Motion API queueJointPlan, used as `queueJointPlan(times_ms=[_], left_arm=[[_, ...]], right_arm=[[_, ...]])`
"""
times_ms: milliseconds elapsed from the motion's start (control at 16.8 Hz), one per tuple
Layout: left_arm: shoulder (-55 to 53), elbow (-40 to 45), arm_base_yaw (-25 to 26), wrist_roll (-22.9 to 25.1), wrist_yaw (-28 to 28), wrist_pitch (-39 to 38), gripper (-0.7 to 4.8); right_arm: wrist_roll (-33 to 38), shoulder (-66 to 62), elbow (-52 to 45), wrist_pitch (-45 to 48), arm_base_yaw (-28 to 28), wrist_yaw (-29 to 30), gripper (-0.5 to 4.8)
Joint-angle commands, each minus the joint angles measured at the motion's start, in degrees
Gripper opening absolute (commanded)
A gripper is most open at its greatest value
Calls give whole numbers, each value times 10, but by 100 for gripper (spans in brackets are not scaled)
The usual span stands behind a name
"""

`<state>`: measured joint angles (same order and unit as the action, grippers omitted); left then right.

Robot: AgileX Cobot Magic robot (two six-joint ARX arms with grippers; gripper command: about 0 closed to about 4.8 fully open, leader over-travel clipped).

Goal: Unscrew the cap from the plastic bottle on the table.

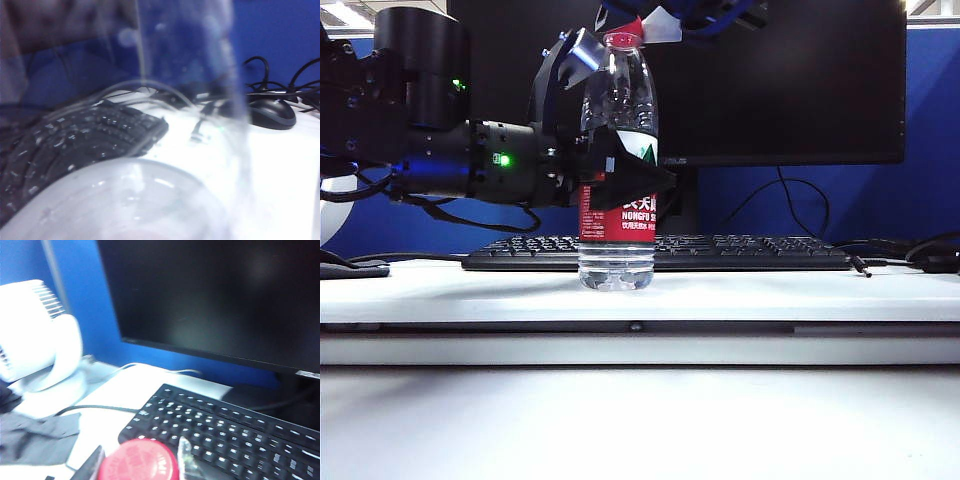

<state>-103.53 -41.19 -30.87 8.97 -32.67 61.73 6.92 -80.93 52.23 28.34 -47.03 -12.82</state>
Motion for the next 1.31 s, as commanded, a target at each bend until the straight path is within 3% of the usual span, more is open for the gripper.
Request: queueJointPlan(times_ms=[59, 178, 356, 713, 832, 950, 1010, 1129, 1307], left_arm=[[2, -1, -1, 7, -6, -6, 297], [2, -1, -1, 7, -6, -6, 297], [2, -1, -1, 5, -12, -6, 296], [2, -1, -7, 4, -12, -4, 297], [2, -1, -9, 4, -12, -4, 297], [2, -1, -8, -5, -12, -4, 297], [2, -1, -8, -5, -12, -4, 296], [2, -1, -8, -4, -6, -4, 297], [2, -1, -8, -4, 10, -4, 297]], right_arm=[[12, 7, 2, -54, 24, 109, 94], [12, 10, 2, -68, 53, 211, 94], [23, 9, 2, -76, 135, 498, 94], [64, -28, 31, -77, 170, 728, 94], [68, -59, 61, -76, 170, 761, 94], [68, -62, 69, -68, 170, 757, 101], [68, -60, 69, -68, 170, 757, 130], [72, -53, 69, -81, 169, 722, 269], [64, -21, 68, -127, 159, 607, 285]])
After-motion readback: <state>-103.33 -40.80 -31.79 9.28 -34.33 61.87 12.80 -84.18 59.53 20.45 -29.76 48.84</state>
